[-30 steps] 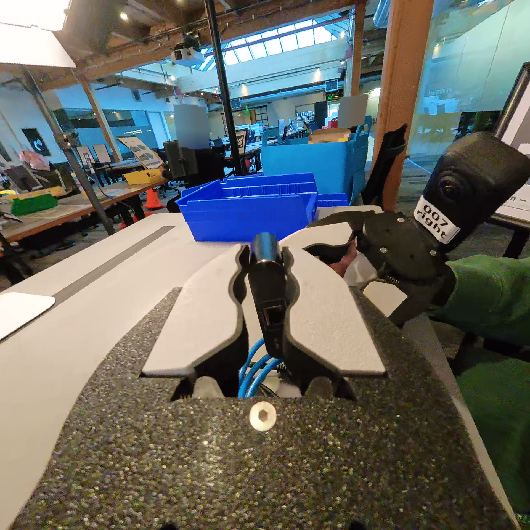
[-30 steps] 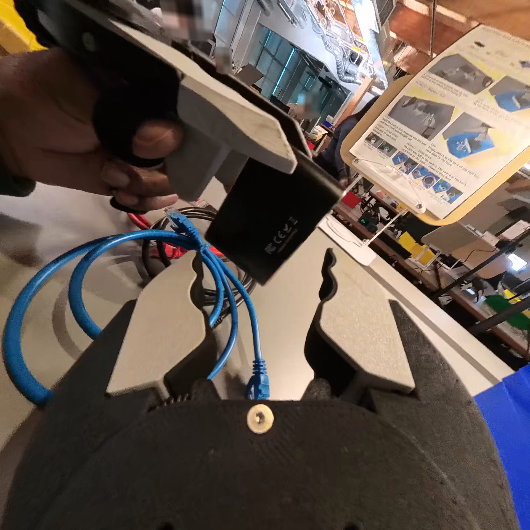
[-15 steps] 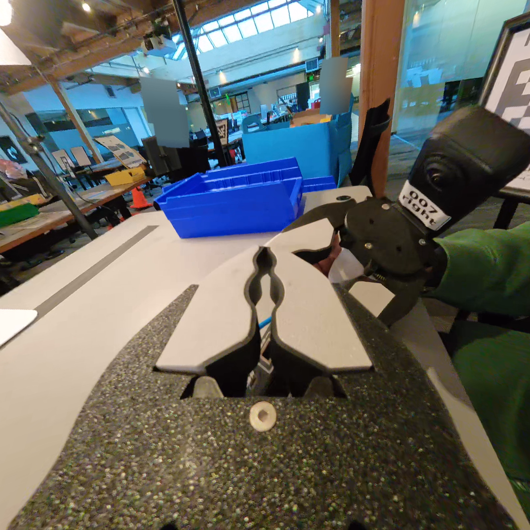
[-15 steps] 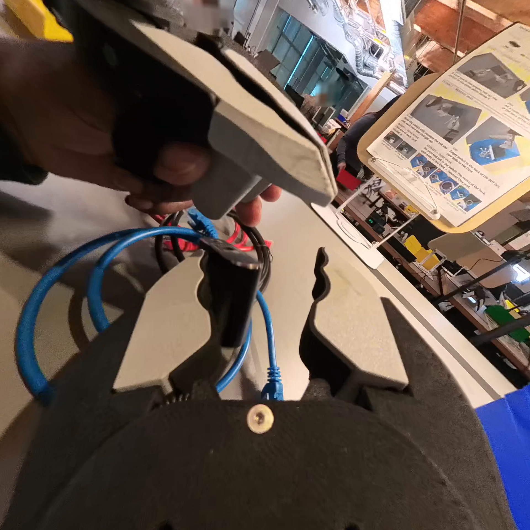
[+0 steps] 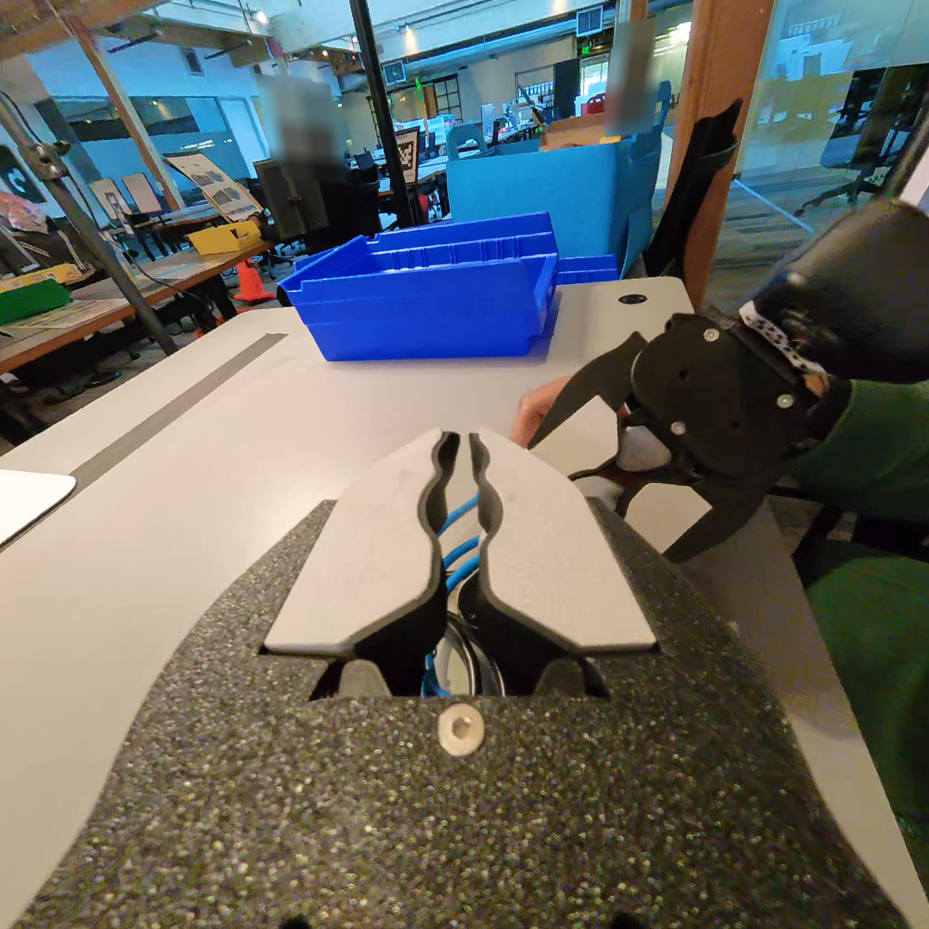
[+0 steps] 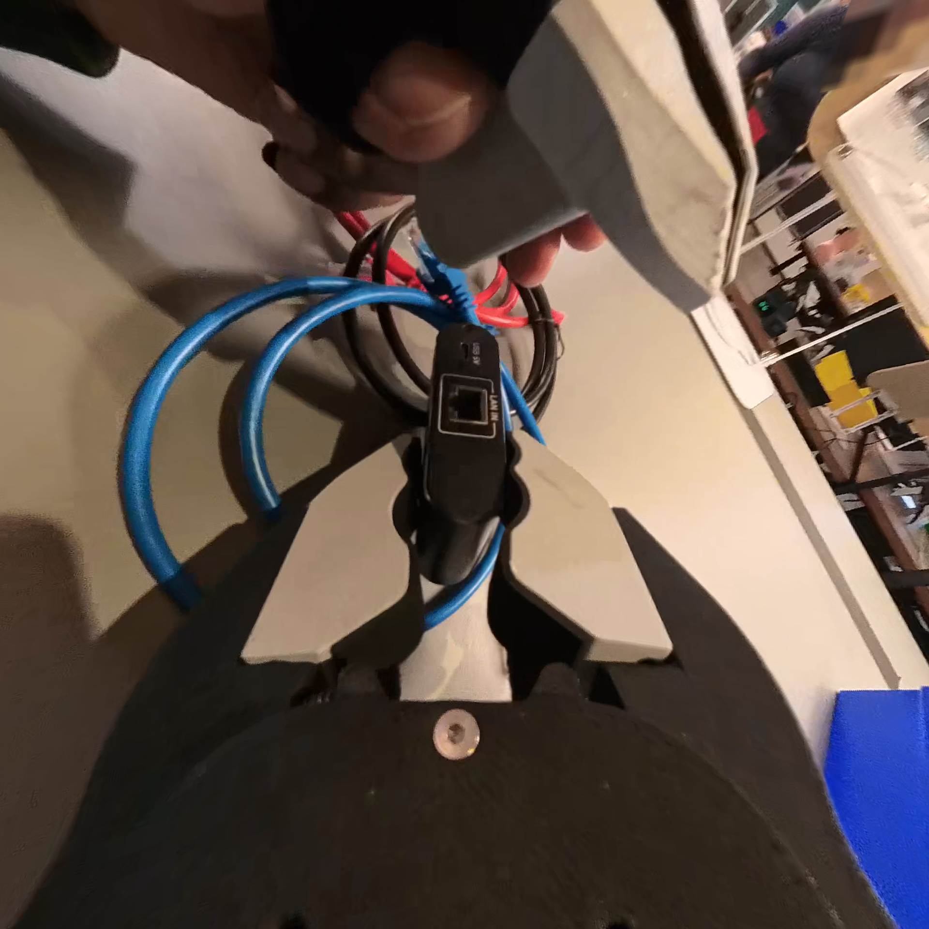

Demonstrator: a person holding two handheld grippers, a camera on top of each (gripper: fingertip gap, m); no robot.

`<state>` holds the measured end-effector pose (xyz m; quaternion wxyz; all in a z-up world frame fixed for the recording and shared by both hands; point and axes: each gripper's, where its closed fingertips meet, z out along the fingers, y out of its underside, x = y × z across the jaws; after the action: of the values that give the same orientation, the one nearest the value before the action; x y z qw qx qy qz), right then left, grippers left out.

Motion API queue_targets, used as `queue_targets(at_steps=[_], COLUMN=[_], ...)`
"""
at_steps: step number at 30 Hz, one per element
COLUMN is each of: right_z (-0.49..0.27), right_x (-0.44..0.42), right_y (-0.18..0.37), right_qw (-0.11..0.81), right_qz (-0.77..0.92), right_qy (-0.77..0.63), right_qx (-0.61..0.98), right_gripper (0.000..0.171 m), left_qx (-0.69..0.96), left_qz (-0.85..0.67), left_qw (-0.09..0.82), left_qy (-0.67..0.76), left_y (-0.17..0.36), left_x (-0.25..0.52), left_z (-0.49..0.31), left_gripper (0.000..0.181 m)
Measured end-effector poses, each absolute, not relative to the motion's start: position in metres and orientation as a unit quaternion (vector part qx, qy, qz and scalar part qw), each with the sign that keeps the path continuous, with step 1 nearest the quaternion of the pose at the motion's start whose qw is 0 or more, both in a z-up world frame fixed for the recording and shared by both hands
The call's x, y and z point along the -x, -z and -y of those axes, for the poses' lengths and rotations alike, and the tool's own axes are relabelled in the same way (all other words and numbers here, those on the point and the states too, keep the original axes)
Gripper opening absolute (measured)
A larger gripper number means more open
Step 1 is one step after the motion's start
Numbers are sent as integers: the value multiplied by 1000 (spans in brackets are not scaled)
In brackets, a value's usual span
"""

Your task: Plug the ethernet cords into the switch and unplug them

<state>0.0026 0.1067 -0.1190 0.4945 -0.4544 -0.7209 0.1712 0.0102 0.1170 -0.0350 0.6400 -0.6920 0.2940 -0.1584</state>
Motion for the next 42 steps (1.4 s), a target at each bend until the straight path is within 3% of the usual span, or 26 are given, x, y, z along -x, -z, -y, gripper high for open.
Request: queue_targets(at_steps=[9,13,18,26,29,34,38,42], right_z=[-116,-134,-140,-107,-100,-104,-118,-112], right_x=[-16,-29,-37,-30,-29,-26,-36,-47], right_y=[89,55,34,10,8,20,32,47], right_qw=[508,504,442,411,397,441,526,520], right_qz=[669,570,468,440,432,478,589,688], right_qy=[-260,-389,-535,-638,-667,-598,-409,-287], right_qx=[476,520,547,480,459,468,457,418], right_gripper=[28,27,28,28,28,32,44,53], left_qx=[684,669,688,694,677,688,702,700], left_qz=[-289,-247,-267,-263,-267,-301,-323,-372], left_qw=[659,680,639,578,577,583,589,580], left_qy=[122,171,218,338,370,311,237,189], left_y=[31,17,32,39,34,41,46,53], left_x=[-7,1,-14,-31,-34,-31,-27,-33], left_z=[-120,-119,-116,-106,-100,-101,-106,-102], left_gripper=[33,33,35,47,36,31,28,26])
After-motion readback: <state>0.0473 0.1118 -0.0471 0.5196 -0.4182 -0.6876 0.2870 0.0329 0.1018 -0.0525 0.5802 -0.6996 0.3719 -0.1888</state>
